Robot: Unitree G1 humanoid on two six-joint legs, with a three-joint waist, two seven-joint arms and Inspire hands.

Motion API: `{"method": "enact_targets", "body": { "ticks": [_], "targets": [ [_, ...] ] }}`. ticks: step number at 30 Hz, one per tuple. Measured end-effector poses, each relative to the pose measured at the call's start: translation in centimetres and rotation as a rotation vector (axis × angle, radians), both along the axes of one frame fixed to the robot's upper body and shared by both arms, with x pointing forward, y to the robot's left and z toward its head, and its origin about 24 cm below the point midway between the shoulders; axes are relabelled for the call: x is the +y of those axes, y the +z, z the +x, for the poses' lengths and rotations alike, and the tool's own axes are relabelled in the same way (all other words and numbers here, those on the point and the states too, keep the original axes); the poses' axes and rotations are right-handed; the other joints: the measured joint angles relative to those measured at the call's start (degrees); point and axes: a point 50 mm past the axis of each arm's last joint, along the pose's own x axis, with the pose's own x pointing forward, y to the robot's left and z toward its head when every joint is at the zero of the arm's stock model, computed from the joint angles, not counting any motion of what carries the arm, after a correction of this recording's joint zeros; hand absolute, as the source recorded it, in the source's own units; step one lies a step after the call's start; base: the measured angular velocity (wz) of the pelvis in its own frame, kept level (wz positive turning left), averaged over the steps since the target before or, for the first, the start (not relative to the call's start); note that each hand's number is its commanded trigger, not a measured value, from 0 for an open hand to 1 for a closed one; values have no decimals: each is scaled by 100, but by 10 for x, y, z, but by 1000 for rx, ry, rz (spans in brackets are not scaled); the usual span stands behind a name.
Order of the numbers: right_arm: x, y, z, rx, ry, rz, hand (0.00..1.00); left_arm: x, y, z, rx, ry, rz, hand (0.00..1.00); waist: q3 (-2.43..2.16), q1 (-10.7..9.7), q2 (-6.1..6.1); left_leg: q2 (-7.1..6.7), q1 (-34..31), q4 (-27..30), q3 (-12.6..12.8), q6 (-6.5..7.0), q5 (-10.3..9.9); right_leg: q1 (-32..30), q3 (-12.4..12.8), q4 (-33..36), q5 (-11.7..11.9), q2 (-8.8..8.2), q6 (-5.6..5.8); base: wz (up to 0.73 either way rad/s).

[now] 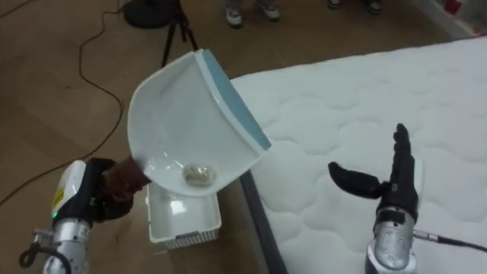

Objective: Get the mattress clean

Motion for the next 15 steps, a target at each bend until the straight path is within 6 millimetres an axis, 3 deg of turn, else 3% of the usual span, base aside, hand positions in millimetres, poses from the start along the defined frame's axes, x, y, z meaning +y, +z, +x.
{"method": "enact_targets", "body": {
  "ticks": [5, 12, 15],
  "targets": [
    [1, -3, -1, 29, 41, -74, 0, 6, -2, -2, 13, 10, 14, 100, 2, 42, -25, -199, -3, 53, -266, 168, 6, 76, -45, 257, -223, -74, 34, 42],
    [-1, -11, -9, 70, 40, -85, 0, 11, -18, -16, 99, 37, 20, 100, 14, 10, -37, -258, -134, 57, -347, 180, -6, 157, -227, 136, -367, -102, 12, 33],
    [-4, -21, -16, 121, 31, -89, 0, 12, -21, -17, 116, 44, 21, 100, 6, -7, -19, -221, -219, 57, -257, 182, -4, 174, -369, 36, -365, -120, 14, 26]
  ]
}}
